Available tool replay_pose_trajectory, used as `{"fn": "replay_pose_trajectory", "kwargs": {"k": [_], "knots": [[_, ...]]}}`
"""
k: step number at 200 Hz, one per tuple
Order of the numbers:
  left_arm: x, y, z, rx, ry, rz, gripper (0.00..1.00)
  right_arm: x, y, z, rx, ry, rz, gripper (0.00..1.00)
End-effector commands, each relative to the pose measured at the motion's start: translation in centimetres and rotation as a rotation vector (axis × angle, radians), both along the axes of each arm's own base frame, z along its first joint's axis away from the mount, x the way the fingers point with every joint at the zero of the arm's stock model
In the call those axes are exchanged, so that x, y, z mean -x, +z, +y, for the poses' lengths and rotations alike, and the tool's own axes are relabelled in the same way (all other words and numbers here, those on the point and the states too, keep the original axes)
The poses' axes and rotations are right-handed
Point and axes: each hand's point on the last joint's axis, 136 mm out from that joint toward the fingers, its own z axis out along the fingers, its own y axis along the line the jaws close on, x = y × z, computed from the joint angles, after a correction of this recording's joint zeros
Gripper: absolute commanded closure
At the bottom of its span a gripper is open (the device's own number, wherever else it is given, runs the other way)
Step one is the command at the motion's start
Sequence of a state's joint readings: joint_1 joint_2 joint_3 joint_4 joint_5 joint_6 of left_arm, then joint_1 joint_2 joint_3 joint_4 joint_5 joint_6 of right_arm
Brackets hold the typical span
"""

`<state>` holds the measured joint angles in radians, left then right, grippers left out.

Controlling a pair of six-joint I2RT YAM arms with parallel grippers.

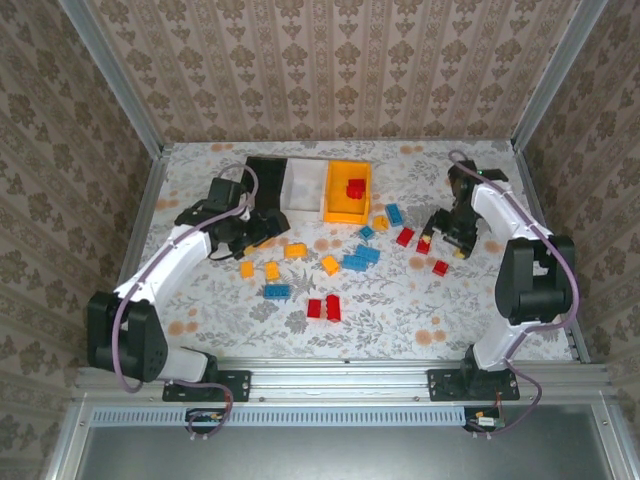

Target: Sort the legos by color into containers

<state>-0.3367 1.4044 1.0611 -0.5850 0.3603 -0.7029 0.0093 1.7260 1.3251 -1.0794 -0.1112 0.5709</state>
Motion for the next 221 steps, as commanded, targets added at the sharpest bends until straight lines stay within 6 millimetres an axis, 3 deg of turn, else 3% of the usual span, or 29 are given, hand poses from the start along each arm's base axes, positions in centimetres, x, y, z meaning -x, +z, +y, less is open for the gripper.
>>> {"fn": "replay_pose_trajectory", "kwargs": {"k": [1, 83, 146, 182, 221], "knots": [[-0.9, 1.4, -1.4, 0.025, -0.052, -0.046, 0.00, 1.6, -1.7, -0.6, 0.041, 0.030, 0.049, 0.25], [0.1, 1.5, -0.8, 0.007, -0.038, -0.046, 0.00, 0.9, -5.7, -0.8, 0.034, 0.011, 0.101, 0.31], [0.7, 1.7, 0.2, -0.003, -0.013, -0.045, 0.00, 1.2, -8.0, -1.5, 0.015, -0.023, 0.138, 0.45], [0.6, 1.6, 0.2, -0.001, -0.008, -0.042, 0.00, 1.4, -8.0, -1.8, 0.009, -0.033, 0.133, 0.58], [-0.1, 1.7, -0.1, 0.008, -0.008, -0.045, 0.00, 0.5, -6.0, -2.0, 0.015, -0.029, 0.086, 0.69]]}}
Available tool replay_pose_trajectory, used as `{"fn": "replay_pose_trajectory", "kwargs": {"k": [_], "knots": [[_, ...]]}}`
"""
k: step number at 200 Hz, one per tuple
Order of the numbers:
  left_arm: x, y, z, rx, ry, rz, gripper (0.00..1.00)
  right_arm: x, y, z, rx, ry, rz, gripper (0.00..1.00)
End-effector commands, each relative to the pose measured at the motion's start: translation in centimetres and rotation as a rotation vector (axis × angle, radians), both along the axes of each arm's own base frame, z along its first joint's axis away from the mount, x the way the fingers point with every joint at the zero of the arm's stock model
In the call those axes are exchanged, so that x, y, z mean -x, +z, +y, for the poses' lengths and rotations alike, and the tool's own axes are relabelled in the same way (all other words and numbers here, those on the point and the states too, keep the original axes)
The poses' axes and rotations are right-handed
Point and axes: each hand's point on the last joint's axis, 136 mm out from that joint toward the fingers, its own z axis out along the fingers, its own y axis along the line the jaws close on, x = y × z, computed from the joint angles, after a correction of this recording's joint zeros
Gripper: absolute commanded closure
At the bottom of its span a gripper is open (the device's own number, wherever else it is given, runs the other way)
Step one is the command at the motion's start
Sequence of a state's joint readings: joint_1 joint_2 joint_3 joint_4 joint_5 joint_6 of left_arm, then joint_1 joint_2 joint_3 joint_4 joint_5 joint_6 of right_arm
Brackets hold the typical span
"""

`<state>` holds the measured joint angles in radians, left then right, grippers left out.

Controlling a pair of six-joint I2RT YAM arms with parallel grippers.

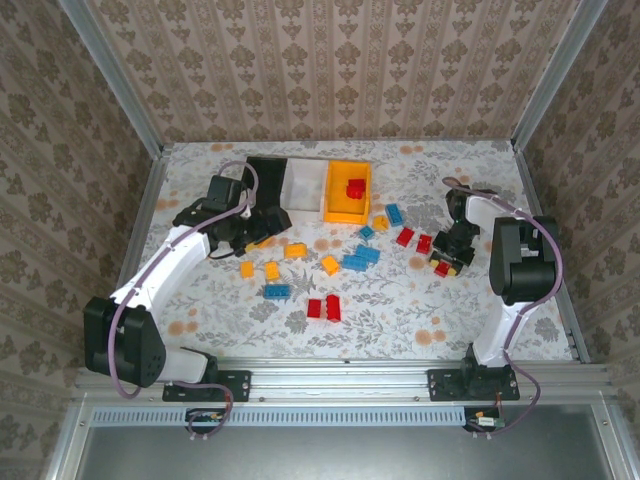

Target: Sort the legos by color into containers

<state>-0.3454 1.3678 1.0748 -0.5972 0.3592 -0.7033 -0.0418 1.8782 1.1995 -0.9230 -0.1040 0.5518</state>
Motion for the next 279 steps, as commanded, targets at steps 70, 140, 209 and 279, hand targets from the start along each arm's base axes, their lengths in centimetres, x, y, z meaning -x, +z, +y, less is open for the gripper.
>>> {"fn": "replay_pose_trajectory", "kwargs": {"k": [70, 140, 209, 279], "knots": [[-0.4, 0.0, 0.2, 0.000, 0.007, -0.017, 0.00, -8.3, 11.6, 5.1, -0.151, 0.018, -0.304, 0.69], [0.8, 0.3, 1.3, -0.006, 0.026, -0.020, 0.00, -16.0, 14.5, 19.7, -0.381, 0.196, -0.392, 0.69], [3.4, -0.1, 4.1, -0.016, 0.085, -0.008, 0.00, -17.2, 11.2, 23.3, -0.384, 0.254, -0.335, 0.43], [2.6, 0.0, 4.1, -0.005, 0.098, -0.006, 0.00, -16.4, 16.9, 22.1, -0.375, 0.292, -0.442, 0.37]]}}
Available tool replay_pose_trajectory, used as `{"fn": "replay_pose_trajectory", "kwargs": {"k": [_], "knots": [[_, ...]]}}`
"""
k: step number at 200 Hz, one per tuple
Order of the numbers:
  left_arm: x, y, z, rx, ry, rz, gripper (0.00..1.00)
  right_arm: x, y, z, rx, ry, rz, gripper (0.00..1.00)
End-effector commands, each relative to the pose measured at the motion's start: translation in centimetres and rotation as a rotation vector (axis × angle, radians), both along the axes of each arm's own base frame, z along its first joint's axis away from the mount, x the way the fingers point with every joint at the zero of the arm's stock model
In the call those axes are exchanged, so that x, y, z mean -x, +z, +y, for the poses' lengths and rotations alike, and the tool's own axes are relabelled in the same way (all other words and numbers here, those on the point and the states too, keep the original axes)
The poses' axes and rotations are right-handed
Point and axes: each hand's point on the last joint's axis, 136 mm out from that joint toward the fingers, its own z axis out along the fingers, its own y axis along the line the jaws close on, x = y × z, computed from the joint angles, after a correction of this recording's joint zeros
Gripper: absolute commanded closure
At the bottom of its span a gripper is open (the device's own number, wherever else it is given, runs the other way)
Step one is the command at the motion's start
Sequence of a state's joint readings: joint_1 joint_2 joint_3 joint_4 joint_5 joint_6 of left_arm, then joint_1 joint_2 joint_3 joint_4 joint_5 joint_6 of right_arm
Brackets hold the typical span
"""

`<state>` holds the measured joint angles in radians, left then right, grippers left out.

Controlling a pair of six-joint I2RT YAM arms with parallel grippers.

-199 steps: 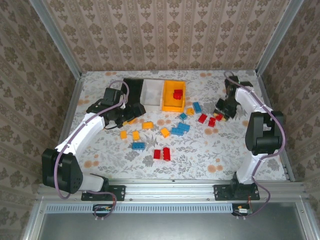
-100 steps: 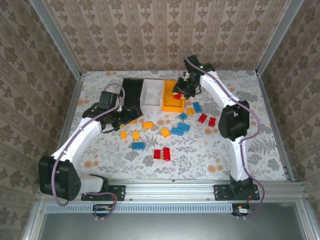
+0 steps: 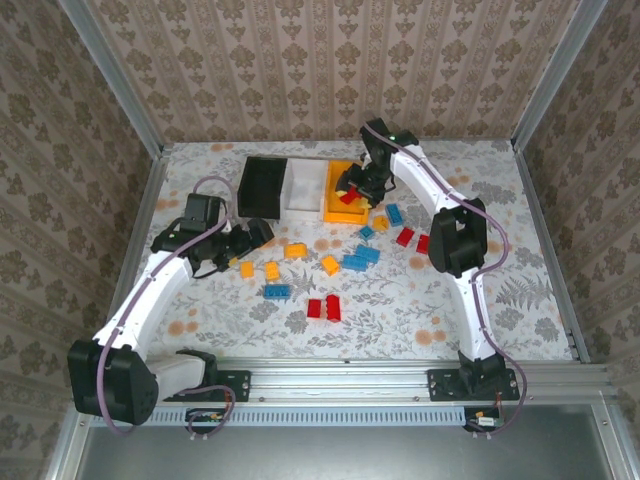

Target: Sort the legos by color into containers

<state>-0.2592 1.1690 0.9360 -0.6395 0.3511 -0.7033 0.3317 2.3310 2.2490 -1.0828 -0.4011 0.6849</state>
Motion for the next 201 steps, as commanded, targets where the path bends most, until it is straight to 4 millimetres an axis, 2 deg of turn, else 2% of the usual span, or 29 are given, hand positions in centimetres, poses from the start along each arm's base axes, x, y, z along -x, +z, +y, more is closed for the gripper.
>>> {"fn": "replay_pose_trajectory", "kwargs": {"k": [1, 25, 49, 87, 112, 147, 201], "knots": [[-0.4, -0.2, 0.1, -0.003, 0.007, 0.013, 0.00, 1.0, 6.0, -0.9, -0.017, 0.014, -0.093, 0.36], [-0.9, 0.0, -0.3, 0.002, 0.001, 0.008, 0.00, 2.4, 7.3, -3.1, 0.040, 0.029, -0.118, 0.34], [-1.3, -0.1, -0.9, 0.000, -0.012, 0.010, 0.00, 4.0, 6.6, -7.0, 0.073, -0.022, -0.089, 0.33], [-1.8, -0.5, -2.3, -0.002, -0.047, 0.020, 0.00, 7.5, 3.3, -14.3, 0.086, -0.193, 0.000, 0.33], [-2.3, -0.5, -3.4, -0.002, -0.069, 0.021, 0.00, 10.0, 0.4, -18.0, 0.151, -0.232, 0.082, 0.31], [-2.5, -0.6, -4.3, -0.005, -0.093, 0.025, 0.00, 11.9, -3.2, -19.9, 0.250, -0.180, 0.176, 0.30], [-2.1, -0.6, -4.3, -0.011, -0.094, 0.029, 0.00, 11.5, -6.7, -20.2, 0.272, -0.162, 0.238, 0.33]]}}
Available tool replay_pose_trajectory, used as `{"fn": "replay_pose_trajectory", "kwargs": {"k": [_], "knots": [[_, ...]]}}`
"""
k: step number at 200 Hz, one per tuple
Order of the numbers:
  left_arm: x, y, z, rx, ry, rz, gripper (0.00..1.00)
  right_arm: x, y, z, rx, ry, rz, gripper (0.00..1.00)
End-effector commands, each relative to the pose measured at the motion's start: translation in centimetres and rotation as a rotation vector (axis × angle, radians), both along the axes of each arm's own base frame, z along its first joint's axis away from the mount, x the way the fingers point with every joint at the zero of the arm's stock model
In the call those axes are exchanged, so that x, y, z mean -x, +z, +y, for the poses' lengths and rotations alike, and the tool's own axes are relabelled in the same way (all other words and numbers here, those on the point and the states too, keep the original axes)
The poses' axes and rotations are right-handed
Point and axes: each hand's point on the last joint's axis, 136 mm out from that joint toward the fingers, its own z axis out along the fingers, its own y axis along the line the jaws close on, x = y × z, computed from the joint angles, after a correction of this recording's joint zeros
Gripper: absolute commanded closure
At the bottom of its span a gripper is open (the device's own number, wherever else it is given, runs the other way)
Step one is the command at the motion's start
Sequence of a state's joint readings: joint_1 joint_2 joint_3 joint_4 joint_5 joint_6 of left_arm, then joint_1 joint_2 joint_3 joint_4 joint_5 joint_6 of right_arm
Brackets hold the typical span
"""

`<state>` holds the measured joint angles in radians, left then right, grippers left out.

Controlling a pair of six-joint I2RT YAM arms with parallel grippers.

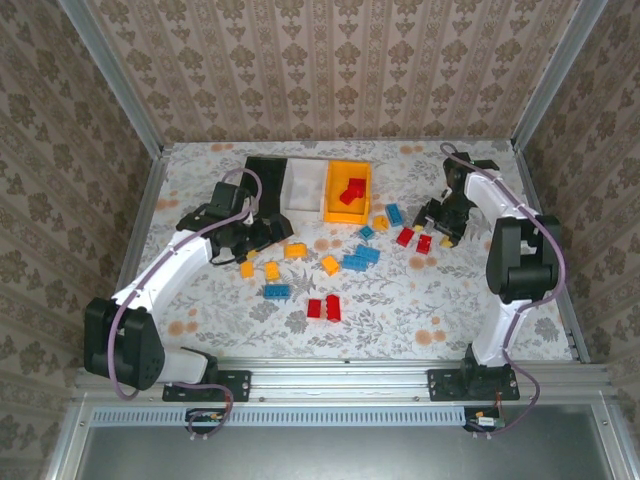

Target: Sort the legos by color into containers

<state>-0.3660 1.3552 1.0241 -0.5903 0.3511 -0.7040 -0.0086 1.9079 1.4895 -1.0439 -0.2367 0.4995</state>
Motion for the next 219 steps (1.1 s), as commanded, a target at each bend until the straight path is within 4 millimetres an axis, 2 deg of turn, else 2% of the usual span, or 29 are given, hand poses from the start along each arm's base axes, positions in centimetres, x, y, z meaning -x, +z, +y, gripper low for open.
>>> {"fn": "replay_pose_trajectory", "kwargs": {"k": [1, 116, 153, 183, 219], "knots": [[-0.3, 1.0, -0.1, 0.004, 0.012, -0.018, 0.00, 0.3, -2.1, -0.5, 0.037, 0.030, 0.044, 0.33], [0.5, 0.8, 0.7, -0.010, 0.034, -0.016, 0.00, -0.4, -5.8, -0.4, 0.029, 0.031, 0.104, 0.41], [0.5, 0.6, 0.7, -0.011, 0.034, -0.008, 0.00, -0.4, -6.6, -0.4, 0.029, 0.032, 0.123, 0.48], [0.7, 0.3, 0.8, -0.011, 0.036, -0.001, 0.00, -0.6, -6.5, -0.3, 0.024, 0.027, 0.118, 0.58], [0.4, 0.2, 0.5, -0.003, 0.034, -0.005, 0.00, -0.9, -5.0, -0.3, 0.024, 0.016, 0.081, 0.69]]}}
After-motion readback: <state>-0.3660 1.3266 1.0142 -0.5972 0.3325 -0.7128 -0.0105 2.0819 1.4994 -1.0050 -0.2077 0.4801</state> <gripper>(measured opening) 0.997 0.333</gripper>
